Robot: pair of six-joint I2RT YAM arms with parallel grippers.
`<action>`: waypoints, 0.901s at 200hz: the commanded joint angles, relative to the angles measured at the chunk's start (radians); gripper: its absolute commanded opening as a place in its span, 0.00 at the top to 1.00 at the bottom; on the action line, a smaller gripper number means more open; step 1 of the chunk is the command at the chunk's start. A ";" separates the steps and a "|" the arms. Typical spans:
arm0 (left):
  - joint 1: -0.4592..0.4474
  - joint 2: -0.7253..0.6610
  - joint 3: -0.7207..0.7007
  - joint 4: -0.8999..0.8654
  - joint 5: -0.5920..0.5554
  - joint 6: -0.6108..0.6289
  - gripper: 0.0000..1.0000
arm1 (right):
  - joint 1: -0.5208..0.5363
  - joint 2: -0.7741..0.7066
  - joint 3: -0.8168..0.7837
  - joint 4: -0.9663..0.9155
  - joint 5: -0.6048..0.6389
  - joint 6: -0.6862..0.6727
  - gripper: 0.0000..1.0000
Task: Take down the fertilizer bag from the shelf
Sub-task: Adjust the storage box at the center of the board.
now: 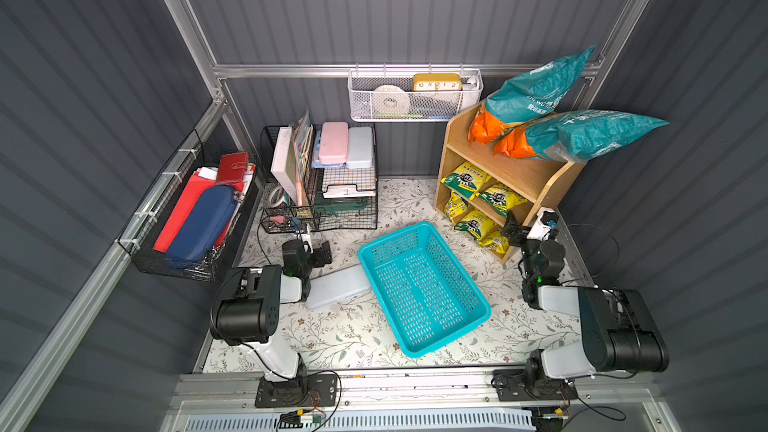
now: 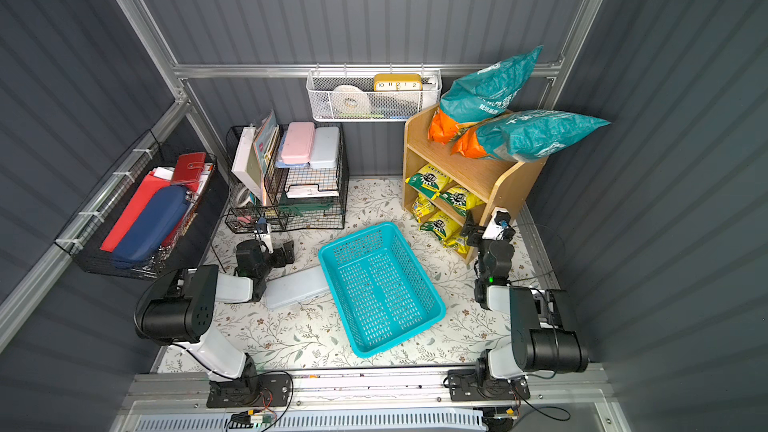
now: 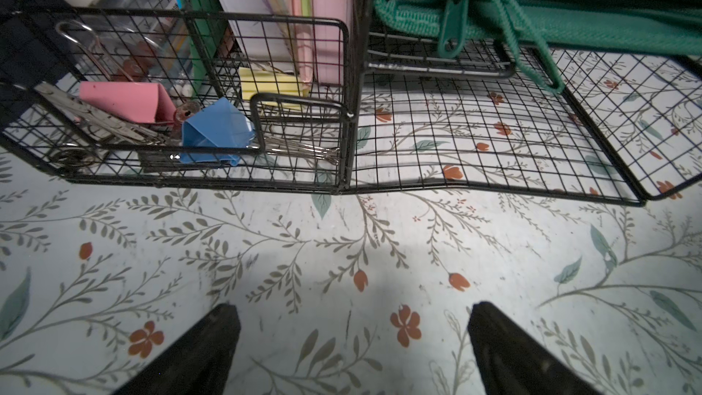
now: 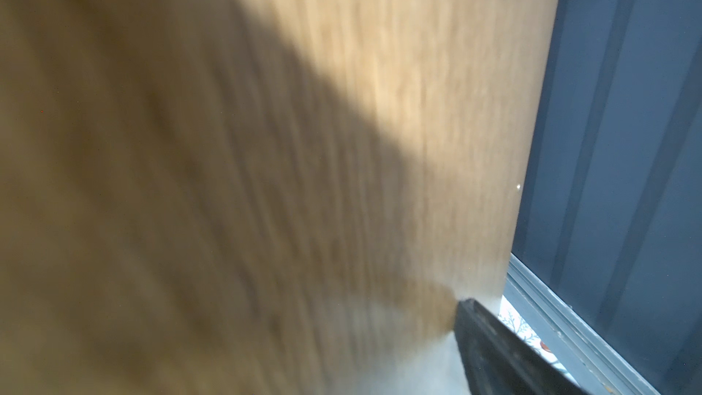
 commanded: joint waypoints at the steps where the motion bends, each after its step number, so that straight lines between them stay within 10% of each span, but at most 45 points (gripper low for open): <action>1: 0.005 0.001 0.000 -0.014 0.005 0.014 0.01 | 0.027 0.066 0.024 -0.231 -0.072 -0.093 0.01; 86: 0.006 -0.008 -0.001 -0.006 -0.037 0.008 0.01 | 0.019 0.030 0.014 -0.221 -0.083 -0.092 0.02; 121: 0.000 -0.198 0.232 -0.639 -0.174 -0.081 0.01 | 0.057 -0.300 0.115 -0.755 0.052 -0.095 0.03; 180: -0.047 -0.554 0.191 -0.840 -0.196 -0.163 0.01 | 0.099 -0.618 0.174 -1.035 0.273 -0.014 0.04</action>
